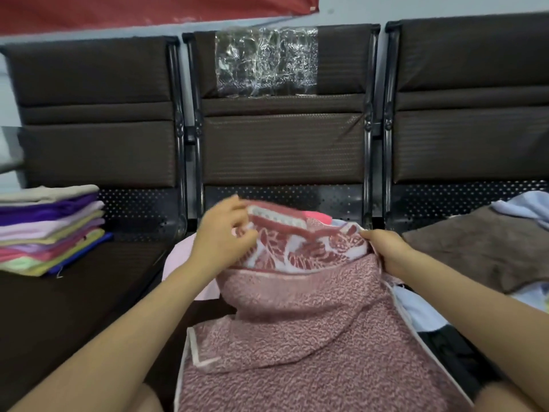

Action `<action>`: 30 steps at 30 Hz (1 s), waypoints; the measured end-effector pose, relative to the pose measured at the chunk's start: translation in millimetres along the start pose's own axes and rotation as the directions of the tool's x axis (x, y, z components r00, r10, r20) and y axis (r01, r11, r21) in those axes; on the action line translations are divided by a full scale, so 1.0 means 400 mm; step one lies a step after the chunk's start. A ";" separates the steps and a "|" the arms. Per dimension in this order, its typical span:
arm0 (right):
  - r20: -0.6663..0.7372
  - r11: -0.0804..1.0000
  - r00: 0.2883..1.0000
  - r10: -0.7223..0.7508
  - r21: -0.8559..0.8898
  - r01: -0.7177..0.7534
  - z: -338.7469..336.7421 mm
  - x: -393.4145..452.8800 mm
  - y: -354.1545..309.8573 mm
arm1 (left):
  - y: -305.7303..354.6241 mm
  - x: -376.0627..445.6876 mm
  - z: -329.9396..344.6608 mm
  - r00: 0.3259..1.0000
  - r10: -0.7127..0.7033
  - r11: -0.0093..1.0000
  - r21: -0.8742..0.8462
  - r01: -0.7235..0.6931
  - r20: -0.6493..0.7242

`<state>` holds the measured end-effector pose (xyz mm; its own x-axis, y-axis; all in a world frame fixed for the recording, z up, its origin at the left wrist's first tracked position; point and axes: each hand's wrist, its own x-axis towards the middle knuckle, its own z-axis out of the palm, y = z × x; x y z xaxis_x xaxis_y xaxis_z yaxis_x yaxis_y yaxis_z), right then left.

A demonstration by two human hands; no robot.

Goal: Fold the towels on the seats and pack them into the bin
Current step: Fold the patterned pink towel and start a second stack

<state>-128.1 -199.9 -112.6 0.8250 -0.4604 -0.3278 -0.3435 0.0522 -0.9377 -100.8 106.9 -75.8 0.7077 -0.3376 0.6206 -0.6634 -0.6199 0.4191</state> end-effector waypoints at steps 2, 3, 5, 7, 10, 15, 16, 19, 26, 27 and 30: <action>-0.006 0.997 0.999 0.043 -0.070 -0.043 -0.007 -0.004 0.010 | -0.015 -0.032 0.048 0.915 -0.210 0.966 -0.073 0.249 0.345; -0.008 0.995 0.998 0.065 -0.081 -0.065 -0.014 -0.005 0.015 | -0.022 -0.046 0.071 0.812 -0.288 0.916 -0.100 0.388 0.508; -0.002 0.993 0.995 0.097 -0.074 -0.097 -0.029 0.007 0.025 | -0.038 -0.059 0.090 0.627 -0.369 0.811 -0.092 0.578 0.686; -0.014 0.993 0.994 0.106 -0.044 -0.107 -0.043 0.030 0.034 | -0.054 -0.054 0.074 0.599 -0.397 0.718 -0.172 0.674 0.695; -0.043 0.997 0.996 0.072 0.028 -0.071 -0.046 0.051 0.032 | -0.080 -0.051 0.045 0.592 -0.399 0.515 -0.363 0.777 0.700; -0.051 0.998 0.997 0.049 0.051 -0.047 -0.034 0.020 0.015 | -0.133 -0.058 0.030 0.407 -0.461 0.174 -0.369 0.913 0.789; -0.044 0.997 0.998 0.054 0.048 -0.052 -0.034 0.020 0.015 | -0.147 -0.058 0.033 0.359 -0.489 0.099 -0.358 0.928 0.795; -0.057 0.997 0.996 0.066 0.041 -0.064 -0.031 0.024 0.016 | -0.148 -0.065 0.063 0.298 -0.490 0.043 -0.319 0.947 0.819; -0.083 0.999 0.996 -0.039 0.027 0.041 -0.027 0.016 -0.016 | -0.114 0.005 0.046 0.427 -0.666 -0.095 -0.637 0.765 0.612; -0.083 0.995 0.993 -0.085 0.047 0.089 -0.021 0.020 -0.036 | -0.125 0.033 0.034 0.437 -0.692 -0.100 -0.676 0.730 0.575; -0.070 0.966 0.973 -0.218 0.124 0.225 0.017 0.066 -0.116 | -0.168 0.147 0.012 0.501 -0.785 0.071 -0.750 0.657 0.365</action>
<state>-87.3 -208.5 -78.6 0.8468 -0.5211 -0.1065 -0.0901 0.0569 -0.9943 -13.3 125.4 -70.9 0.9639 0.0590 -0.2595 0.2355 0.2652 0.9350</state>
